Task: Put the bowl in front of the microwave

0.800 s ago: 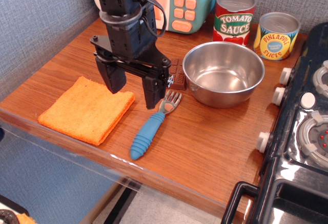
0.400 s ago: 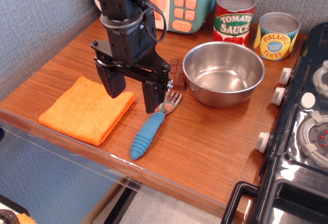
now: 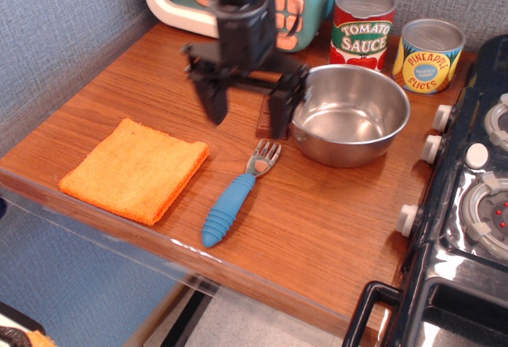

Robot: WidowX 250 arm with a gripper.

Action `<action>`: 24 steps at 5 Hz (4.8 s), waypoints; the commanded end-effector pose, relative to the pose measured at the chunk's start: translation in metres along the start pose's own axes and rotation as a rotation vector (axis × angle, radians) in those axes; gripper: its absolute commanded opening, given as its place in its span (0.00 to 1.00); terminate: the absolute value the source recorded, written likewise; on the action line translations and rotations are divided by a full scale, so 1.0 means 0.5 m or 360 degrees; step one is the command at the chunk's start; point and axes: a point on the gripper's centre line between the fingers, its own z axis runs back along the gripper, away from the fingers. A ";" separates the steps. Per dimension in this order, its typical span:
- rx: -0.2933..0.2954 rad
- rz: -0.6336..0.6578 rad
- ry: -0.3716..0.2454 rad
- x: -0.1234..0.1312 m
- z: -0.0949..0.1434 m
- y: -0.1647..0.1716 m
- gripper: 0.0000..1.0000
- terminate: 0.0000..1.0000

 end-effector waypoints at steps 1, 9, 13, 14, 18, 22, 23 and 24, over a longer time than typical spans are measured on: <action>0.0016 0.0287 -0.0124 0.142 0.017 0.025 1.00 0.00; 0.0050 0.0256 -0.0024 0.147 -0.089 0.002 0.00 0.00; -0.0117 0.0426 -0.0261 0.152 0.137 0.201 0.00 0.00; -0.0001 0.0434 -0.0153 0.132 0.104 0.301 0.00 0.00; 0.0085 0.0618 -0.0053 0.148 0.012 0.458 0.00 0.00; 0.0074 0.0571 -0.0213 0.131 0.106 0.440 1.00 0.00; 0.0030 0.0471 -0.0255 0.099 0.167 0.396 1.00 0.00; -0.0020 0.0365 -0.0180 0.080 0.165 0.354 1.00 0.00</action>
